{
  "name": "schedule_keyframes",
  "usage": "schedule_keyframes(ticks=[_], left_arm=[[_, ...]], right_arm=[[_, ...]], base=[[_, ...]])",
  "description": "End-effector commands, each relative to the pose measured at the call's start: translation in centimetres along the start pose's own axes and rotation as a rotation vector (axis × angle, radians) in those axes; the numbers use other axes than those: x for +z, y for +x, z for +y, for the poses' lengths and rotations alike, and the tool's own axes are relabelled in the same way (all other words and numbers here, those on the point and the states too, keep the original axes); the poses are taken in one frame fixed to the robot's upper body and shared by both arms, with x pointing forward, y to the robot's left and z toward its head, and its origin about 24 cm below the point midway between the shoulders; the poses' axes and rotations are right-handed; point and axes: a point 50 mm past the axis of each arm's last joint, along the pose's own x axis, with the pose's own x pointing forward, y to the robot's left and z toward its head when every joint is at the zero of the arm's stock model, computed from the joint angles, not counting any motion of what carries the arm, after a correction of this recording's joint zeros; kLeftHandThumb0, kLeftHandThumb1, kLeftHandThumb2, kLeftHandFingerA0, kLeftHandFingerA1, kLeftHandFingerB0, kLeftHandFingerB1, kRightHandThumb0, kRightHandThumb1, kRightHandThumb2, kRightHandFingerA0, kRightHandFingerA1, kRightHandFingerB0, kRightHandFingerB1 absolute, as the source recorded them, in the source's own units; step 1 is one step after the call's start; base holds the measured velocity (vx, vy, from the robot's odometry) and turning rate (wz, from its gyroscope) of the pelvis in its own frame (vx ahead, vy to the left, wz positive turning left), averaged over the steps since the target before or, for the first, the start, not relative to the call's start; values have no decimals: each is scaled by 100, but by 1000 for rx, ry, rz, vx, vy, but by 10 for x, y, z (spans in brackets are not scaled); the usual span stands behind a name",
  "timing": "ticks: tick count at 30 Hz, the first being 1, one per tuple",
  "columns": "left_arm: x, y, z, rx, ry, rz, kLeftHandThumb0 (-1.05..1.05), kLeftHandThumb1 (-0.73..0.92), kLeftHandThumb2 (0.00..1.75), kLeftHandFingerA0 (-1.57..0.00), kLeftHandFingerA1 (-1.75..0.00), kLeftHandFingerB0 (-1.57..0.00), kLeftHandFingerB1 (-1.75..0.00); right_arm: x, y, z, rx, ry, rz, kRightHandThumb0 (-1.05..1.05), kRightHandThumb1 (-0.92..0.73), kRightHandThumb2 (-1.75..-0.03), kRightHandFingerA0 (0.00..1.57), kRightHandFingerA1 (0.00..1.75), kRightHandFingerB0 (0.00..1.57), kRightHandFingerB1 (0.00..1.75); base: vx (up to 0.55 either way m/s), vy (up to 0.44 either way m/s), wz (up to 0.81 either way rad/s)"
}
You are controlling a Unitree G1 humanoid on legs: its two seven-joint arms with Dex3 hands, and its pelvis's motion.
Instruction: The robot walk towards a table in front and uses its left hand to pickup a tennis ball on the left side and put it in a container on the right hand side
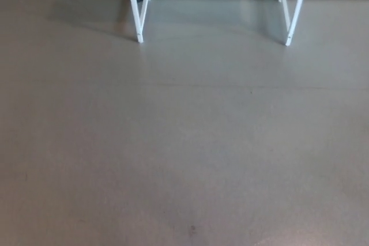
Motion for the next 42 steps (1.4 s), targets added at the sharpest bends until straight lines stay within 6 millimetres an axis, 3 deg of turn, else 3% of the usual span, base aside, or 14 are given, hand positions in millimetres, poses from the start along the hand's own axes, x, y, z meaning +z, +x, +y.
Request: schedule_keyframes(ticks=[1,3,4,7,8,13,14,24,32,33,34,35,36,42], left_arm=[[12,1,0,-12,-35,-90,-12,53,56,-37,-36,-32,-32],[12,0,0,-28,-39,-103,-13,53,56,-36,-35,-30,-32],[12,-1,-1,-30,-40,-105,-11,36,81,-25,-52,-18,-48],[11,-2,-1,-30,-43,-97,-10,37,83,-22,-52,-18,-48],[11,-2,-1,-29,-38,-97,-10,37,82,-23,-52,-19,-48],[13,1,-5,-29,-31,-103,-9,36,82,-23,-52,-20,-48],[14,5,-8,-26,-15,-97,-14,53,57,-36,-36,-31,-32],[16,13,-50,-83,-11,-137,-13,57,57,-37,-35,-31,-32],[22,6,-59,-80,-47,-155,-11,58,58,-38,-37,-30,-32],[21,5,-58,-76,-39,-151,-8,39,85,-25,-53,-19,-48],[20,4,-57,-80,-33,-147,-8,40,85,-24,-53,-18,-48],[19,4,-57,-82,-31,-145,-8,40,85,-24,-53,-18,-48],[16,7,-54,-73,-22,-127,-8,58,57,-38,-37,-33,-32],[18,4,-48,-99,77,-132,-13,56,57,-39,-35,-32,-32]], right_arm=[[2,3,-1,-11,52,-24,-25,-53,-55,59,47,28,34],[3,2,1,-10,46,-35,-26,-53,-56,64,49,29,35],[4,1,1,-6,41,-37,-27,-53,-56,65,49,29,35],[3,-1,1,-6,36,-34,-25,-53,-56,68,50,30,35],[2,0,1,-5,38,-33,-33,-52,-60,61,50,28,37],[6,4,1,-3,42,-40,-26,-54,-56,57,47,27,34],[9,6,1,-5,47,-42,-26,-53,-55,57,47,29,35],[31,26,5,-28,66,-69,-26,-56,-56,65,48,30,34],[22,24,14,-21,97,-51,-24,-56,-56,62,47,31,35],[19,23,15,-22,95,-52,-25,-56,-56,65,47,31,35],[19,22,15,-24,99,-54,-25,-56,-56,68,49,32,35],[19,22,15,-25,100,-55,-25,-56,-56,68,49,32,35],[18,21,15,-25,96,-58,-25,-56,-57,70,50,32,35],[25,25,13,-13,54,-74,-27,-56,-56,69,49,33,36]], base=[[66,89,2],[19,141,-8],[99,221,-18],[181,380,-35],[227,460,-21],[148,177,0],[171,47,7],[176,-147,9],[193,-114,1],[226,45,-15],[225,54,-20],[236,88,-16],[234,104,-15],[289,142,-15]])
